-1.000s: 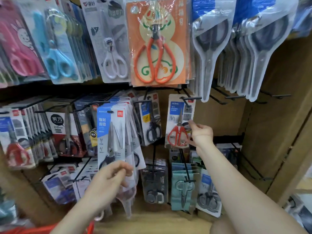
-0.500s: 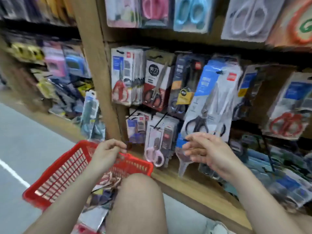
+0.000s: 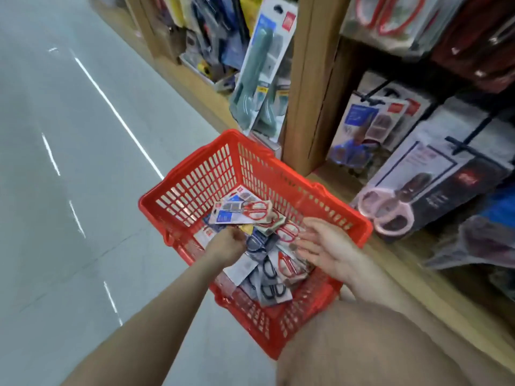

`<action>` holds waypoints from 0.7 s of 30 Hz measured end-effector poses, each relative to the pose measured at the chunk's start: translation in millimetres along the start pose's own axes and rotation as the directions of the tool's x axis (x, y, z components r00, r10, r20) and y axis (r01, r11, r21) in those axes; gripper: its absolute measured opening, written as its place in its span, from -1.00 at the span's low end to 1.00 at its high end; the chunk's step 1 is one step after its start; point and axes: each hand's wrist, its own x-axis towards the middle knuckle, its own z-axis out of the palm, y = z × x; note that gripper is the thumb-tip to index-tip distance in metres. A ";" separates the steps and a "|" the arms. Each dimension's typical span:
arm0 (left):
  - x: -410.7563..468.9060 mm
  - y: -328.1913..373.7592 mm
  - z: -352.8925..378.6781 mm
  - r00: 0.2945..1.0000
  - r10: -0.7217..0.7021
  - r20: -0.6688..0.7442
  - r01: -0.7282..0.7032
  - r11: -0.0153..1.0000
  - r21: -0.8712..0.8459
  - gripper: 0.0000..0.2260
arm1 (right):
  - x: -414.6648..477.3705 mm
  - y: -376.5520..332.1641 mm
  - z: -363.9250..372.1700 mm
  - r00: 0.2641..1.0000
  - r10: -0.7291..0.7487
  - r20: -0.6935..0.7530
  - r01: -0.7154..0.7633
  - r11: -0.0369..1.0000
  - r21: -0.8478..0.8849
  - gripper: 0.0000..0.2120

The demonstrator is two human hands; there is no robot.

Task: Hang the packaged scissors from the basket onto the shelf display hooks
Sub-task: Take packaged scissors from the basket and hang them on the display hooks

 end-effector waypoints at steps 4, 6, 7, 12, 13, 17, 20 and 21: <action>29.3 -1.3 37.9 0.999 -0.041 0.019 0.040 0.998 0.044 -0.89 | 61.5 21.1 6.0 0.982 0.165 -0.089 -0.167 0.986 -0.007 -0.93; 41.6 -3.7 61.1 0.991 0.078 0.109 -0.113 0.924 0.365 -0.71 | 88.9 31.2 6.5 0.963 0.207 -0.175 -0.208 0.978 0.010 -0.91; 45.3 -4.9 74.9 0.970 0.152 0.189 -0.229 0.832 0.506 -0.64 | 101.5 37.1 6.0 0.952 0.215 -0.218 -0.216 0.976 0.020 -0.88; 53.6 -13.5 146.2 0.823 0.193 0.534 -0.567 0.345 0.748 -0.19 | 143.8 59.4 -1.6 0.905 0.254 -0.341 -0.252 0.966 0.052 -0.62; 54.0 -15.9 154.6 0.823 0.156 0.546 -0.568 0.267 0.779 -0.14 | 146.9 59.9 -2.9 0.898 0.266 -0.351 -0.271 0.962 0.037 -0.59; 60.5 -22.9 162.5 0.813 0.201 0.547 -0.581 0.196 0.790 -0.34 | 151.9 60.6 -7.1 0.892 0.246 -0.380 -0.278 0.960 -0.029 -0.49; 65.0 -13.0 140.0 0.759 0.326 0.564 -0.620 0.095 0.779 -0.51 | 143.5 57.5 -0.4 0.887 0.291 -0.359 -0.314 0.949 -0.008 -0.61; 66.8 -10.8 133.3 0.741 0.357 0.569 -0.622 0.046 0.782 -0.52 | 143.2 57.4 1.4 0.885 0.292 -0.363 -0.312 0.950 0.004 -0.60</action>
